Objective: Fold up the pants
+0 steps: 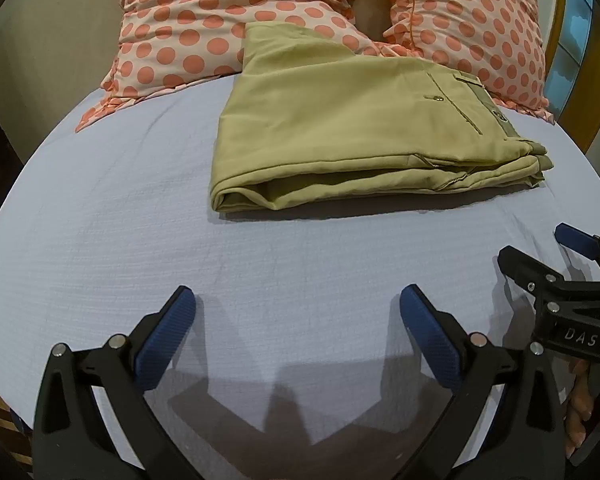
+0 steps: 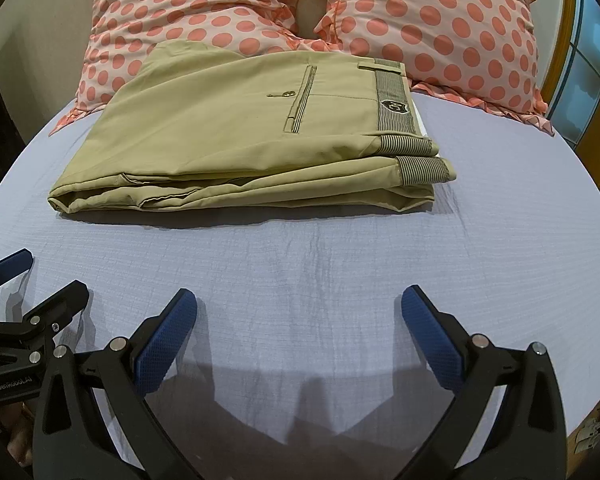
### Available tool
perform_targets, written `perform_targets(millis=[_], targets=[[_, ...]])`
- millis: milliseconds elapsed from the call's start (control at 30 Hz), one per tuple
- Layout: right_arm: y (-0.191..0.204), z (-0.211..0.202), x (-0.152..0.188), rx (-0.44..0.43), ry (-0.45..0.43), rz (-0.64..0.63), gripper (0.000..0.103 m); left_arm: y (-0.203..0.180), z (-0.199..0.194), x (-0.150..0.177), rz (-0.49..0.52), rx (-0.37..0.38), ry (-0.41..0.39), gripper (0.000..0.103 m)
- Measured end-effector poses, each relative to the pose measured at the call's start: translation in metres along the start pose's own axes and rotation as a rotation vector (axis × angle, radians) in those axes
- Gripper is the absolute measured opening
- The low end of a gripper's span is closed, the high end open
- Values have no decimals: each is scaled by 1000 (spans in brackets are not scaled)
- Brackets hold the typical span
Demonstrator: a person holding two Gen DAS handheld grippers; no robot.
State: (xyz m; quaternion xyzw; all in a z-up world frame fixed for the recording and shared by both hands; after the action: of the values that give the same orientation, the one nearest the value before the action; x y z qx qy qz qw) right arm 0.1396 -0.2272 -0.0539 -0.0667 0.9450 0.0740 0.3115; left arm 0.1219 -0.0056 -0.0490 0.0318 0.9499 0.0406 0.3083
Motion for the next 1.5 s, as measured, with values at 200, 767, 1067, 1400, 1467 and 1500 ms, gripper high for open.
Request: perform_targets(millis=[200,767,1067,1400,1467,1500], targets=[[0,0,0,0,0,0,102,0,0,0,-4,-2,-5,101],[0,0,0,-1,0,-1,102,-1,1,-1,-1,-3,-8,101],[-1,0,0,-2,0,-2,102,-3,1,-1,1,-5,-11,101],[-1,0,0,-2,0,-2,102,-4,2,-1,4,-3,-8,101],[-1,0,0,-2,0,-3,102,-4,2,-1,4,-3,-8,101],[-1,0,0,-2,0,-3,102,-4,2,-1,4,-3,-8,101]])
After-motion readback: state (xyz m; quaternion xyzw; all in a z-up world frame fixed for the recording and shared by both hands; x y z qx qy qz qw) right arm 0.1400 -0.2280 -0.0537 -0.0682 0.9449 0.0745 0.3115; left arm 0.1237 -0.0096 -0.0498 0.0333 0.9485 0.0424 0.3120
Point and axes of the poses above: each gripper's, at about its wrist camera, not at the fingertips, and z roughly the way its jaws point, y to its left, x to its underside, the point moved 5 cm from there along z, roughly the way its jaws point, and after that the axes turned 6 degrees about -x, right-handed, at the moved point
